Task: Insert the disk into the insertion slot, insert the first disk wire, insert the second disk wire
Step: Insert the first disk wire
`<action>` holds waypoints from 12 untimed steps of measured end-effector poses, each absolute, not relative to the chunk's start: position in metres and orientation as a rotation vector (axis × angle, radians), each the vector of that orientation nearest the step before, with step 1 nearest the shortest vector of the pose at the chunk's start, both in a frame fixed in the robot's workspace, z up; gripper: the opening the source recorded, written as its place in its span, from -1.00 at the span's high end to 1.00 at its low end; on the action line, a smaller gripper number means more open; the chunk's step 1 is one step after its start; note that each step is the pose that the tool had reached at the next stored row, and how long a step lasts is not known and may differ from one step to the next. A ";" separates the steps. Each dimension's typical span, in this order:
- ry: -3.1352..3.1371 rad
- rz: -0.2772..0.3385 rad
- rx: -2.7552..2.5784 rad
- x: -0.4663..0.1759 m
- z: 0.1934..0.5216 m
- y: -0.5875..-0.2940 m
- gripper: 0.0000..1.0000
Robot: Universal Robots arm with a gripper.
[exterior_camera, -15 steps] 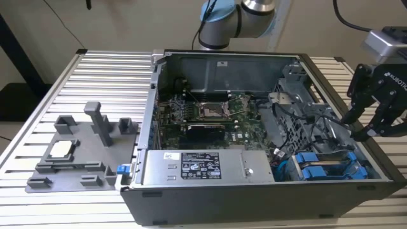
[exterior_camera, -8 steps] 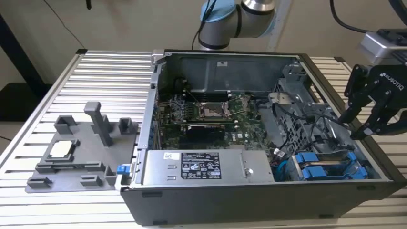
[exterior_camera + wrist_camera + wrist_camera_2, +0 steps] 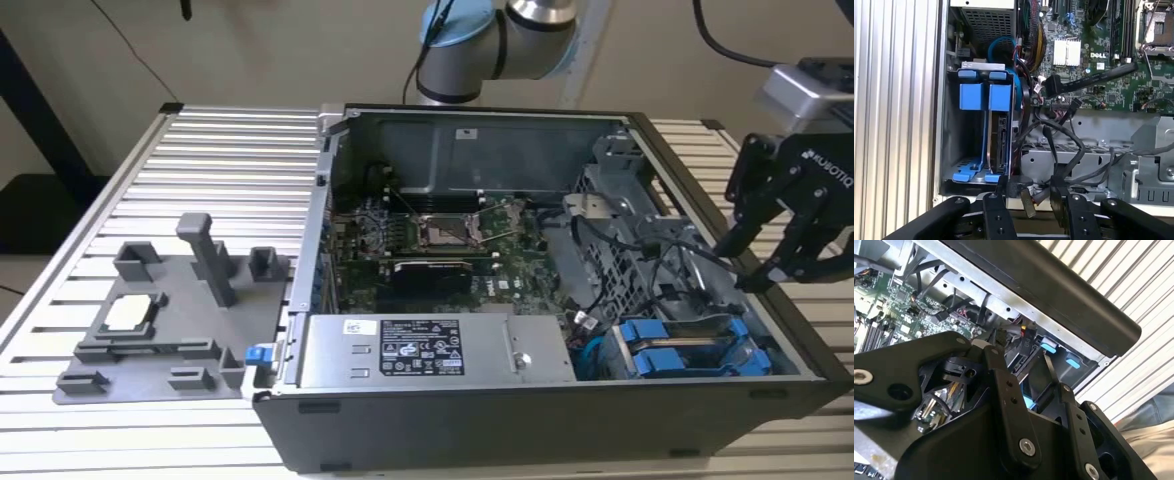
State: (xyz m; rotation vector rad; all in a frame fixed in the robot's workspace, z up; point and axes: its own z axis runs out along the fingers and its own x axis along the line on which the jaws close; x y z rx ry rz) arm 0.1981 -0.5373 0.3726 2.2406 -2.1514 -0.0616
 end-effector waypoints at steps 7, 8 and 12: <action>-2.149 -0.061 2.242 0.198 0.376 -0.540 0.06; -2.149 -0.061 2.242 0.198 0.376 -0.540 0.06; -2.120 -0.048 2.278 0.198 0.375 -0.540 0.06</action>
